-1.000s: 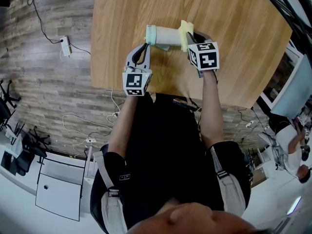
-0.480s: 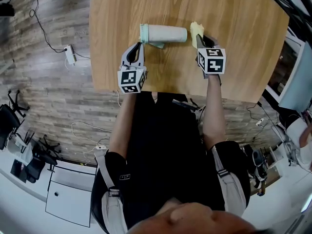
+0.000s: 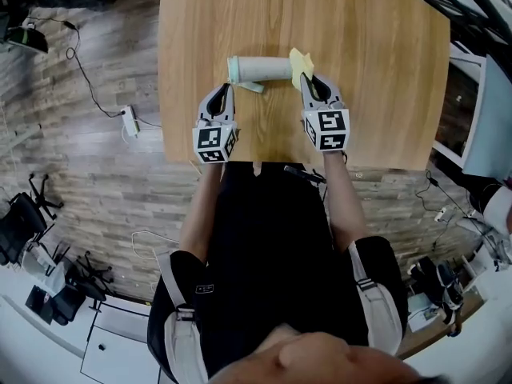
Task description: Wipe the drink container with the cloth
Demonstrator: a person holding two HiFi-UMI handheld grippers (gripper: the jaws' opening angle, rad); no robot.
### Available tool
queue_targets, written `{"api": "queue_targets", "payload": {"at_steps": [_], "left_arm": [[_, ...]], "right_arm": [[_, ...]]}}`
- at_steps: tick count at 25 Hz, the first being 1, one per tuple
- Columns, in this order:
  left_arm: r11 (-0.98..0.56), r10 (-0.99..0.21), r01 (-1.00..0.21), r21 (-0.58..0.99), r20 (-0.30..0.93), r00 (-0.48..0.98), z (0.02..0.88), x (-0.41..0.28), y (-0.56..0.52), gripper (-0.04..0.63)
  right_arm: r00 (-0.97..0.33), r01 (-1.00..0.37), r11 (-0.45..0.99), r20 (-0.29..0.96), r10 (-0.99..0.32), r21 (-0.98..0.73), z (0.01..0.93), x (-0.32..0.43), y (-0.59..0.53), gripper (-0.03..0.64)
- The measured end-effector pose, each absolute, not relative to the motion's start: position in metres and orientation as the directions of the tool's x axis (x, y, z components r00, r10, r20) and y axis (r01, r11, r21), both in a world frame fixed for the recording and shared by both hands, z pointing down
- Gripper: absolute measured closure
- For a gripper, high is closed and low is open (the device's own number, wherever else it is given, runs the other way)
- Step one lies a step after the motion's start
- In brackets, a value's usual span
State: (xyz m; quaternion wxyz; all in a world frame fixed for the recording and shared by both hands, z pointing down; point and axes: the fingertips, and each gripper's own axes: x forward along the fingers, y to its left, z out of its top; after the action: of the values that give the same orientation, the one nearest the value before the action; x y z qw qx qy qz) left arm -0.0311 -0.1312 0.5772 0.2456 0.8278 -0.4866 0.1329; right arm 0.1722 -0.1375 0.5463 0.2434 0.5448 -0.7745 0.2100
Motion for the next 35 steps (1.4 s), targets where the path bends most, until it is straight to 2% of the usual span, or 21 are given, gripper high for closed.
{"api": "queue_targets", "payload": {"at_steps": [7, 13, 19, 35], "left_arm": [[-0.47, -0.78, -0.852, 0.23, 0.343, 0.523, 0.51, -0.033, -0.128, 0.569], [-0.507, -0.795, -0.836, 0.209, 0.261, 0.548, 0.457, -0.034, -0.109, 0.569], [-0.532, -0.836, -0.835, 0.144, 0.07, 0.545, 0.39, -0.039, -0.091, 0.571], [-0.531, -0.838, -0.837, 0.131, 0.066, 0.541, 0.394, -0.036, -0.086, 0.569]], "right_arm": [[-0.328, -0.944, 0.315, 0.4, -0.856, -0.099, 0.479, 0.146, -0.117, 0.574], [-0.328, -0.945, 0.313, 0.295, -0.897, -0.099, 0.432, 0.133, -0.089, 0.574], [-0.344, -0.938, 0.329, 0.185, -0.921, -0.107, 0.396, 0.111, -0.066, 0.574], [-0.303, -0.953, 0.297, 0.125, -0.945, -0.06, 0.382, 0.107, -0.057, 0.575]]}}
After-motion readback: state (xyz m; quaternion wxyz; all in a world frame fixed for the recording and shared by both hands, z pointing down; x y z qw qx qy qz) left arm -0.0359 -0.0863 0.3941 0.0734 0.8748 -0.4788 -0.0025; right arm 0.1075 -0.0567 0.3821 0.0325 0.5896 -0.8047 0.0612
